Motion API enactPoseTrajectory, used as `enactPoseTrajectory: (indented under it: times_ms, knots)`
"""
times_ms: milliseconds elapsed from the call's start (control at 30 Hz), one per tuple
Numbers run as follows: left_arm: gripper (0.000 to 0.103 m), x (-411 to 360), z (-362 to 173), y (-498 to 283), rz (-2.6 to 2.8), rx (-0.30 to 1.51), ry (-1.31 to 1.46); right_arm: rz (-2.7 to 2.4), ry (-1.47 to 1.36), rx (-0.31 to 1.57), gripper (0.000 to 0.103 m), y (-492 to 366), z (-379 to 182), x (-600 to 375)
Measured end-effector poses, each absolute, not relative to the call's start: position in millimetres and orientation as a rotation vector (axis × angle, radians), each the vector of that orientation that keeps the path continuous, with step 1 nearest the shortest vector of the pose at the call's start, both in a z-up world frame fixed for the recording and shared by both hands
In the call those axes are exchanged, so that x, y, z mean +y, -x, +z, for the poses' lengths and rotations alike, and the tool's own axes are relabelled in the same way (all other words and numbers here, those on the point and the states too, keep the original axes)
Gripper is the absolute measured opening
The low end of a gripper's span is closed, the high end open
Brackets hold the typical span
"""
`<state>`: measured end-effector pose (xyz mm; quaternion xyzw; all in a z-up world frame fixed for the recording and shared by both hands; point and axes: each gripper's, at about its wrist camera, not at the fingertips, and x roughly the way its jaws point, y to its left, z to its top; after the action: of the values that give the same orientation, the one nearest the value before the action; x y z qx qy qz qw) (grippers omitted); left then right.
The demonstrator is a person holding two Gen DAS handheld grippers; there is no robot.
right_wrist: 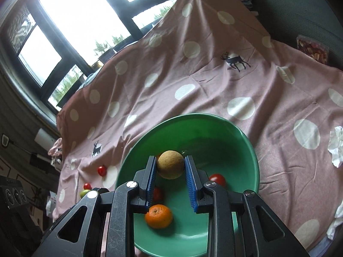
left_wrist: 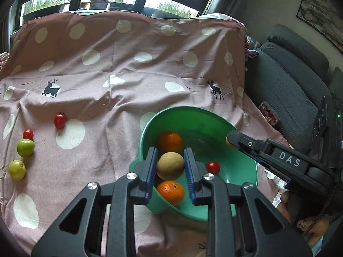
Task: Organize fruits
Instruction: 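Carry both held brown fruits over the green bowl, then lower both grippers into the bowl and open them to release the brown fruits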
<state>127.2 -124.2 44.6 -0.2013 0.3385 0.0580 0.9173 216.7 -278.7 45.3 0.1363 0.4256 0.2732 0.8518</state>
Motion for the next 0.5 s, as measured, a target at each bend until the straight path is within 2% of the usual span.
enactPoseTrajectory:
  times_ms: [500]
  knots:
    - [0.025, -144, 26, -151, 0.050, 0.763, 0.385, 0.484, -0.286, 0.921, 0.028, -229, 34, -293]
